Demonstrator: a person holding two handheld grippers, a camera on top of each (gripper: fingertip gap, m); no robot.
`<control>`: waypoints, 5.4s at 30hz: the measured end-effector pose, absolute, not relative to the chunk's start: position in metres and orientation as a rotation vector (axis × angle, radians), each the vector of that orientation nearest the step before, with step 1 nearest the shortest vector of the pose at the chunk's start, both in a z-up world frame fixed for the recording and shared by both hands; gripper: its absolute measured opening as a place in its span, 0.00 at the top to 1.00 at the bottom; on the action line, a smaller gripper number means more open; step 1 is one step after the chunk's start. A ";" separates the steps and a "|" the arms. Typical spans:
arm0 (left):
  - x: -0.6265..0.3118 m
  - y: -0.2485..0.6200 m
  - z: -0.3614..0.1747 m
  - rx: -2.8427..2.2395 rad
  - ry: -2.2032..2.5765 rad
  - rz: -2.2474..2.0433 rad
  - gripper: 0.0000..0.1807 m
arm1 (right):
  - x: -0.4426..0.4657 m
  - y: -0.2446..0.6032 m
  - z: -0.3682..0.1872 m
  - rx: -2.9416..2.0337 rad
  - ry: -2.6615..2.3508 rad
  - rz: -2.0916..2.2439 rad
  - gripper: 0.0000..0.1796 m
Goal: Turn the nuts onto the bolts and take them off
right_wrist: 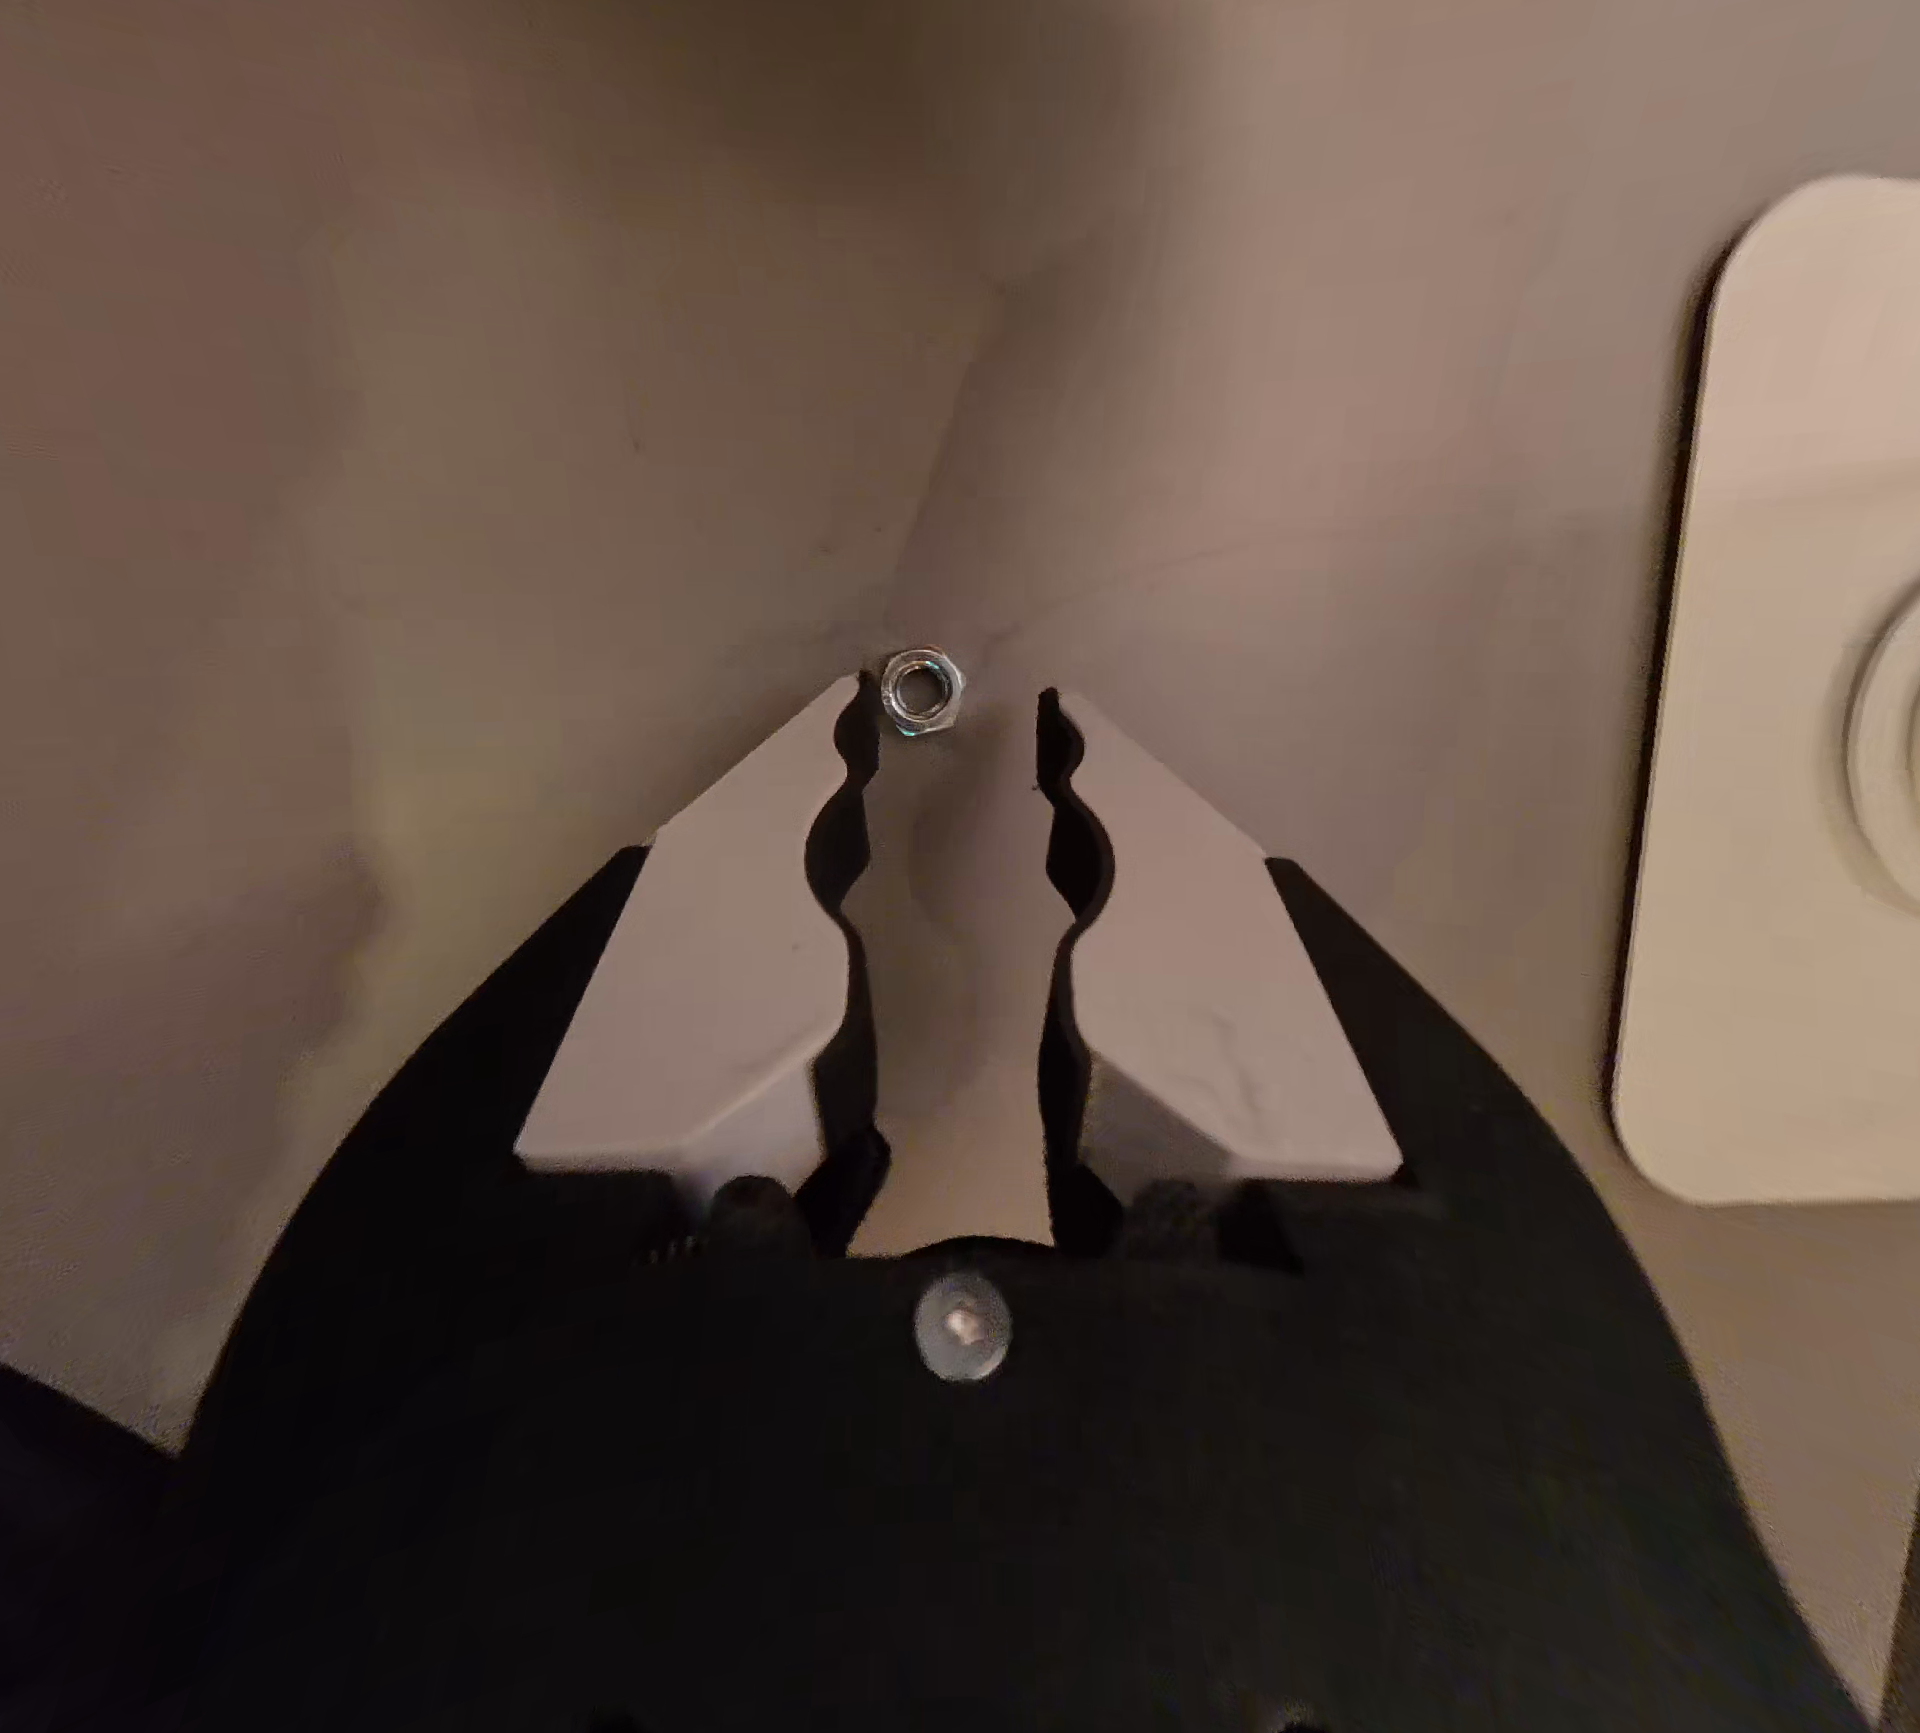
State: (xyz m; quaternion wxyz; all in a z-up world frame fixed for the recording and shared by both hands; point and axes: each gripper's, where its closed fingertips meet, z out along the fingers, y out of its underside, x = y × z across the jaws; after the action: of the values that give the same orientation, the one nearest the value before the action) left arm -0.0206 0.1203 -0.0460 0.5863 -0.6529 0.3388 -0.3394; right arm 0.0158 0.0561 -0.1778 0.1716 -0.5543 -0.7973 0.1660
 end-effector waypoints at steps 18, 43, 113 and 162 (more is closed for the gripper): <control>-0.023 0.119 -0.040 -1.493 0.771 -0.807 0.94 | 0.018 0.060 -0.179 -1.813 -2.029 0.471 0.92; 0.037 0.097 -0.058 -1.490 0.998 -0.802 0.94 | 0.000 0.081 -0.007 -1.267 -2.235 0.611 0.92; 0.053 0.100 -0.064 -1.468 0.992 -0.817 0.94 | 0.018 0.075 -0.012 -1.216 -2.367 0.543 0.81; 0.061 0.100 -0.074 -1.475 1.057 -0.717 0.94 | 0.027 0.082 -0.032 -1.136 -2.549 0.355 0.91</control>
State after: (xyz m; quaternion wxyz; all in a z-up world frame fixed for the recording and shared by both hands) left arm 0.0611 0.0998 -0.0737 0.5605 -0.6261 0.4487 -0.3041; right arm 0.0269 0.0824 -0.0325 0.1636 -0.3984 -0.8939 0.1244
